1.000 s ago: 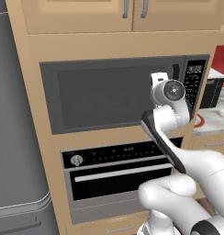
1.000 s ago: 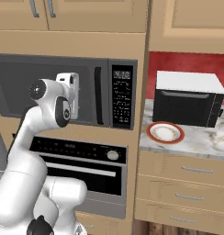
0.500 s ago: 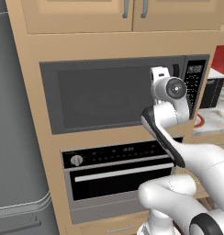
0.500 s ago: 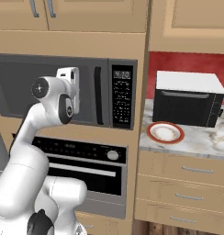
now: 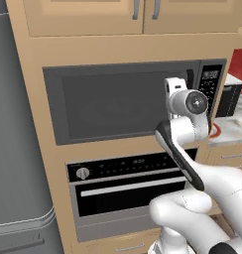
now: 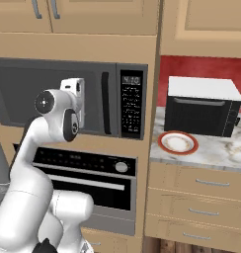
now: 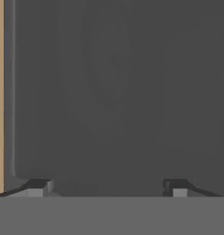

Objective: Pick the fish from the counter and place it in the microwave. Then turn on the microwave.

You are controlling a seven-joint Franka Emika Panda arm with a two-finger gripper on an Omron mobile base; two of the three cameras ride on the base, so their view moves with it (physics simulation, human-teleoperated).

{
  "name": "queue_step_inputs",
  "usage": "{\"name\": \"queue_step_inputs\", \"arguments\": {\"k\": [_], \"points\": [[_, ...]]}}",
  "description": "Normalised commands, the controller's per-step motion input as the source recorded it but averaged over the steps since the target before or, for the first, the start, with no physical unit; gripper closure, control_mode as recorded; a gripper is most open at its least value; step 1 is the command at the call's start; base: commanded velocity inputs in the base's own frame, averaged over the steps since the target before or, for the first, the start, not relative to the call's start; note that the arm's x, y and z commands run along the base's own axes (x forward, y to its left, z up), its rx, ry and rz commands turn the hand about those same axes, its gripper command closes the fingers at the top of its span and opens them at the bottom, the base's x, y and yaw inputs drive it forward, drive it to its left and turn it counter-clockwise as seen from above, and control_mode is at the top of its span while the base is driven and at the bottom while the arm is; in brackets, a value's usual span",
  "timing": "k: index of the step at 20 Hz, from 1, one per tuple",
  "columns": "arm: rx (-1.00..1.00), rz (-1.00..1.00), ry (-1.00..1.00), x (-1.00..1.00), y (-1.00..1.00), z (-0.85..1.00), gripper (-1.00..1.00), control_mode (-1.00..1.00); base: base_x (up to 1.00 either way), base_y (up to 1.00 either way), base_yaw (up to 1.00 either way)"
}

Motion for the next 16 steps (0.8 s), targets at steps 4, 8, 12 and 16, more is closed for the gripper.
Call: {"name": "queue_step_inputs", "arguments": {"k": [4, 8, 12, 16], "points": [[0.03, 0.07, 0.0, -0.38, 0.01, 0.0, -1.0, -1.0, 0.0, 0.0, 0.0], [0.03, 0.07, -0.04, -0.44, -0.02, 0.0, -1.0, -1.0, 0.0, 0.0, 0.0], [0.0, 0.08, -0.06, -0.49, -0.08, 0.0, -1.0, -1.0, 0.0, 0.0, 0.0], [0.02, 0.08, -0.03, -0.45, -0.12, 0.04, -1.0, -1.0, 0.0, 0.0, 0.0]]}}
